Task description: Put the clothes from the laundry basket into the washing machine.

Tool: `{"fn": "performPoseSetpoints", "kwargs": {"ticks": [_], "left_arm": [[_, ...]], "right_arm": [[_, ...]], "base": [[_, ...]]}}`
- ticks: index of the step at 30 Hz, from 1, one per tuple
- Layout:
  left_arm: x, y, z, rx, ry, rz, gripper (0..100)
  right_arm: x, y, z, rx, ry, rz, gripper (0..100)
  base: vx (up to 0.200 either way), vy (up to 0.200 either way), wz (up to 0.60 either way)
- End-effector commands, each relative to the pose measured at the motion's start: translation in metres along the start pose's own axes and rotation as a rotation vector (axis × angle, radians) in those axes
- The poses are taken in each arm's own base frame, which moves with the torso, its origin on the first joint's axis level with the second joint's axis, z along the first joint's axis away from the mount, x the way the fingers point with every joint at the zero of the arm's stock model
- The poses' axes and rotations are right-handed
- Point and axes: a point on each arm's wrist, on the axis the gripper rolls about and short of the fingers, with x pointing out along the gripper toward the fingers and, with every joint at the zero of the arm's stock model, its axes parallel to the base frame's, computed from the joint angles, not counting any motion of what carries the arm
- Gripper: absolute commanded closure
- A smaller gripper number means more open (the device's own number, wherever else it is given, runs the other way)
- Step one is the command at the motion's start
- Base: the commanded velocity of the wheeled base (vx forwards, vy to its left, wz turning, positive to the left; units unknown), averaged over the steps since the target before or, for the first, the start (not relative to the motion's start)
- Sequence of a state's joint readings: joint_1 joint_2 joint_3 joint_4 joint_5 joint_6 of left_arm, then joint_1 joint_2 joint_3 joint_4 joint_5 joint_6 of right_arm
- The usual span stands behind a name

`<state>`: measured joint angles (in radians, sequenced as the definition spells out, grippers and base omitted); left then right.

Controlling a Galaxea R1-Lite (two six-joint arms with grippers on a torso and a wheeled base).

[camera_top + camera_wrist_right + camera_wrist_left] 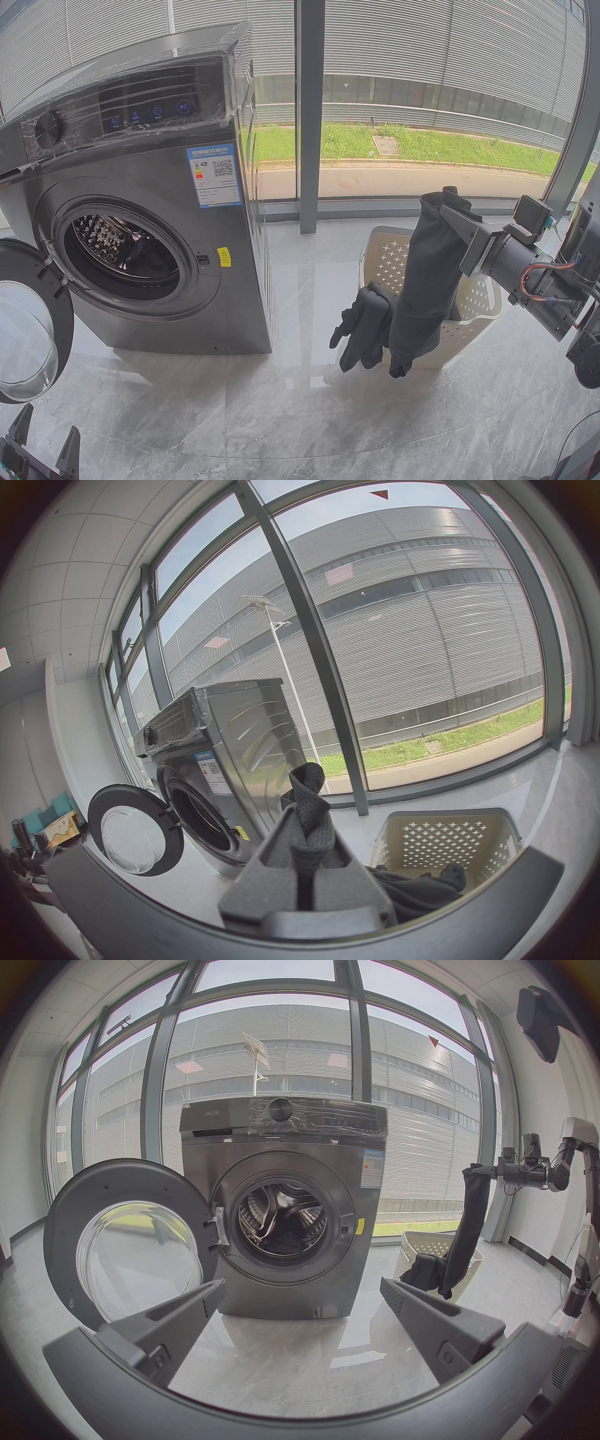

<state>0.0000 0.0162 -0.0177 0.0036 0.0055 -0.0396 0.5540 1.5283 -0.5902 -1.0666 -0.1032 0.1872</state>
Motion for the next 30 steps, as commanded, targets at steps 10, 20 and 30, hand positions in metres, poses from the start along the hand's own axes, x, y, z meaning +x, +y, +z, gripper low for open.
{"fn": "performPoseSetpoints", "kwargs": {"ticks": [10,20,30], "left_arm": [[0.0001,0.0002,-0.0052,0.001,0.001,0.001,0],[0.0001,0.0002,-0.0052,0.0,0.001,0.001,0],[0.0001,0.0002,-0.0052,0.0,0.001,0.001,0]], "right_arm": [[-0.001,0.0026,-0.0024,0.001,0.009,0.014,100],[-0.0012,0.003,-0.0029,0.002,0.012,0.021,100],[-0.0014,0.0033,-0.0033,0.002,0.013,0.022,100]], "base": [[0.0,0.18,0.0],[-0.04,0.0,0.0],[-0.2,0.0,0.0]]}}
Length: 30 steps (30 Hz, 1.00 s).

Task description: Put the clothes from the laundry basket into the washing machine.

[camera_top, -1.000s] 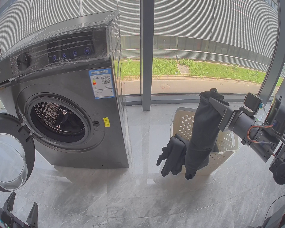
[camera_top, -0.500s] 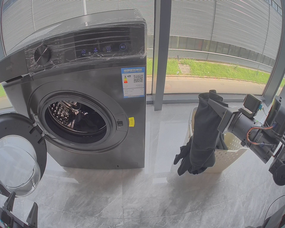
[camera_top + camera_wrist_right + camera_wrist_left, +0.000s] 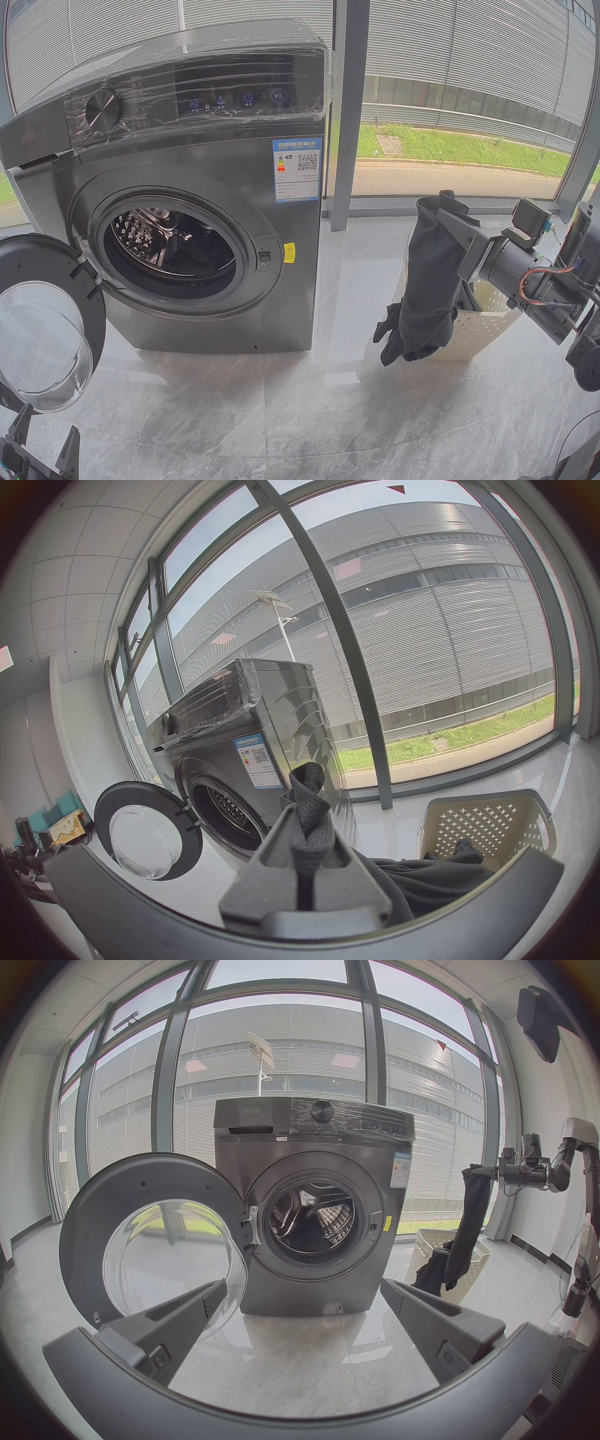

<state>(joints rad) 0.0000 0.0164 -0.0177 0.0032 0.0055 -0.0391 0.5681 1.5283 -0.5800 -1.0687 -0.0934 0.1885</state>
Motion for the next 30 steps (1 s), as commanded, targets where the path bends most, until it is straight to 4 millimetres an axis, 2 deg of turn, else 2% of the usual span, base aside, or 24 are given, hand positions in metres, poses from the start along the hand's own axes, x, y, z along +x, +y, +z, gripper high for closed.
{"fn": "performPoseSetpoints", "kwargs": {"ticks": [1,3,12,30], "left_arm": [[0.0001,0.0002,-0.0053,-0.001,0.001,0.001,0],[0.0001,0.0002,-0.0053,-0.001,0.001,0.001,0],[0.0001,0.0002,-0.0053,-0.002,0.001,-0.001,0],[-0.0001,0.0002,-0.0048,-0.002,0.0,-0.002,0]], "right_arm": [[0.0002,0.0002,-0.0003,0.0,0.001,0.001,100],[0.0002,0.0002,-0.0003,0.0,0.001,0.001,100],[-0.0004,0.0004,-0.0015,0.0,0.006,0.003,100],[-0.0014,0.0024,-0.0033,0.001,0.013,0.015,100]], "base": [[-0.2,0.0,0.0],[-0.2,0.0,0.0],[0.0,0.0,0.0],[0.0,0.2,0.0]]}}
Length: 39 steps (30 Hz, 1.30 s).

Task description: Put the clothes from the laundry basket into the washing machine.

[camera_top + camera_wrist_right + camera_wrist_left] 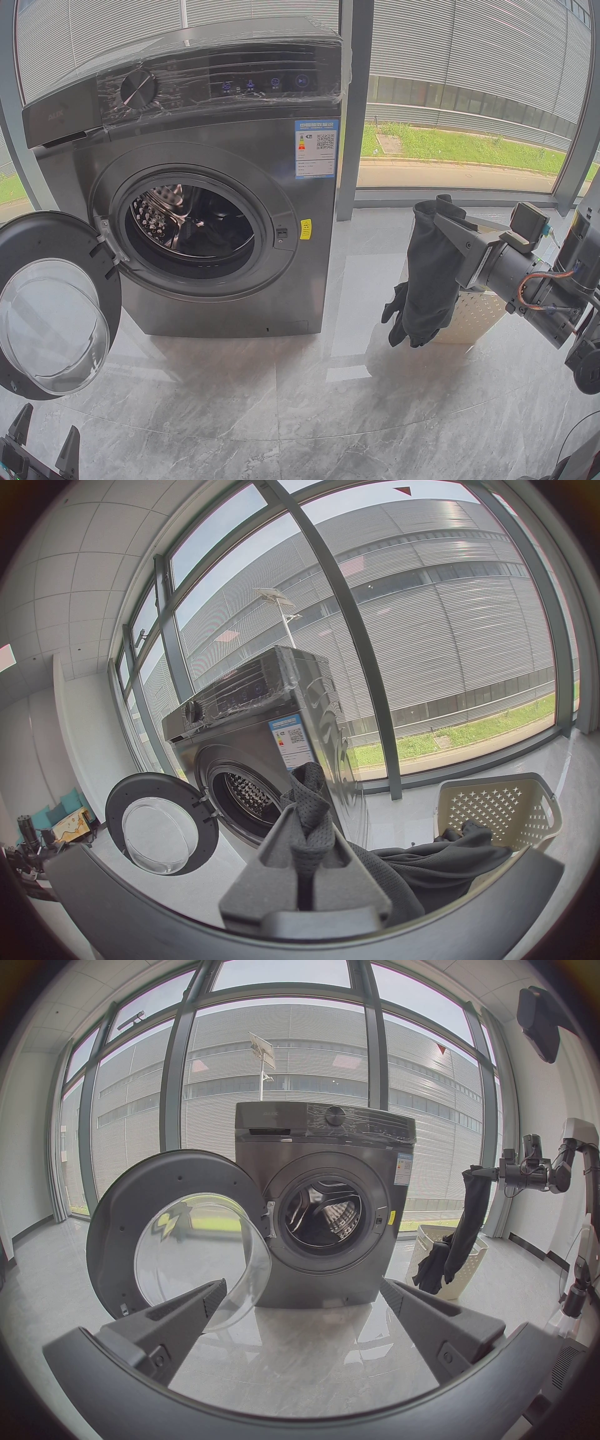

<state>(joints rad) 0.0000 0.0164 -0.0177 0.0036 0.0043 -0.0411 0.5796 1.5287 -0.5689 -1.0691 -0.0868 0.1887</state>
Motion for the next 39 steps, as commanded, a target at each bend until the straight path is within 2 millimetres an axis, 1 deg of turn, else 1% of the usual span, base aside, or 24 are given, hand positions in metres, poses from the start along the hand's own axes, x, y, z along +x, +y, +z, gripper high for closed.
{"fn": "performPoseSetpoints", "kwargs": {"ticks": [1,27,34,39], "left_arm": [[0.0,0.0,-0.005,0.0,-0.001,0.0,0],[0.0,0.0,-0.005,0.001,-0.001,0.0,0],[0.0,0.0,-0.005,0.003,-0.001,0.002,0],[0.0,0.0,-0.005,0.001,-0.001,0.0,0]], "right_arm": [[0.0,0.0,0.0,0.0,-0.001,0.001,100],[0.0,0.003,-0.001,0.002,0.002,0.015,100],[-0.001,0.011,-0.001,0.007,0.002,0.047,100],[-0.004,0.022,0.002,0.02,-0.047,0.131,100]], "base": [[0.0,0.2,0.0],[0.0,0.2,0.0],[0.0,0.0,0.0],[0.0,0.0,0.0]]}}
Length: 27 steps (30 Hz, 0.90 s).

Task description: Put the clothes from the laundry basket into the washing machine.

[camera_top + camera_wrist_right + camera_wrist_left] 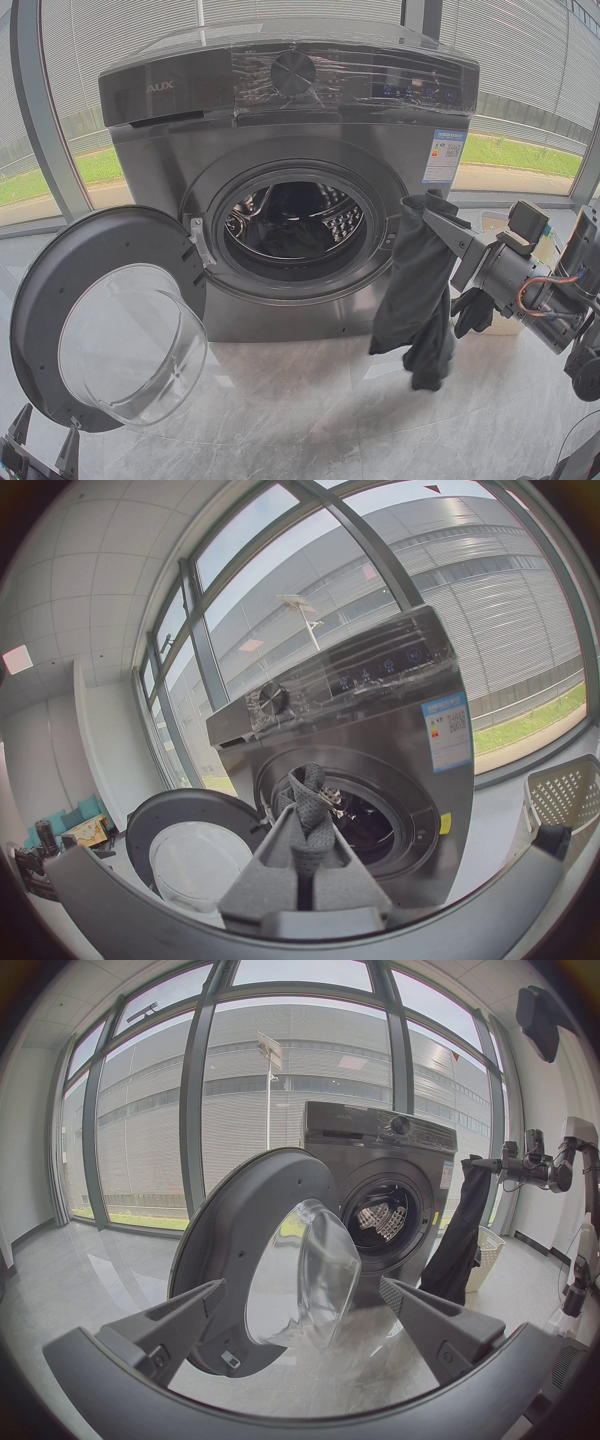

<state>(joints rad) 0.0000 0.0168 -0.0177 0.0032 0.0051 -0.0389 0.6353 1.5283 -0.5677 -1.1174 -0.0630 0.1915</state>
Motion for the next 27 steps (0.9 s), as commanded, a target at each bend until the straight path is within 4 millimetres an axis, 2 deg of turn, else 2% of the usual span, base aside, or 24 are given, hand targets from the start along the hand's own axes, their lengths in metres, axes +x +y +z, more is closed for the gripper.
{"fn": "performPoseSetpoints", "kwargs": {"ticks": [1,12,24,27], "left_arm": [[0.0,0.0,-0.005,-0.001,-0.001,-0.001,0],[0.0,0.0,-0.005,-0.002,0.001,0.0,0],[0.0,0.0,-0.005,-0.001,-0.001,-0.001,0],[0.0,0.0,-0.005,-0.001,-0.001,-0.001,0]], "right_arm": [[-0.001,0.008,0.001,0.005,-0.025,0.051,100],[0.003,0.0,0.002,0.001,-0.036,0.016,100],[0.002,0.0,-0.002,-0.001,-0.016,0.014,100],[0.002,-0.001,-0.008,-0.002,0.01,0.015,100]], "base": [[0.0,0.0,0.0],[0.0,0.0,0.0],[0.0,-0.2,0.0],[0.0,0.0,0.0]]}}
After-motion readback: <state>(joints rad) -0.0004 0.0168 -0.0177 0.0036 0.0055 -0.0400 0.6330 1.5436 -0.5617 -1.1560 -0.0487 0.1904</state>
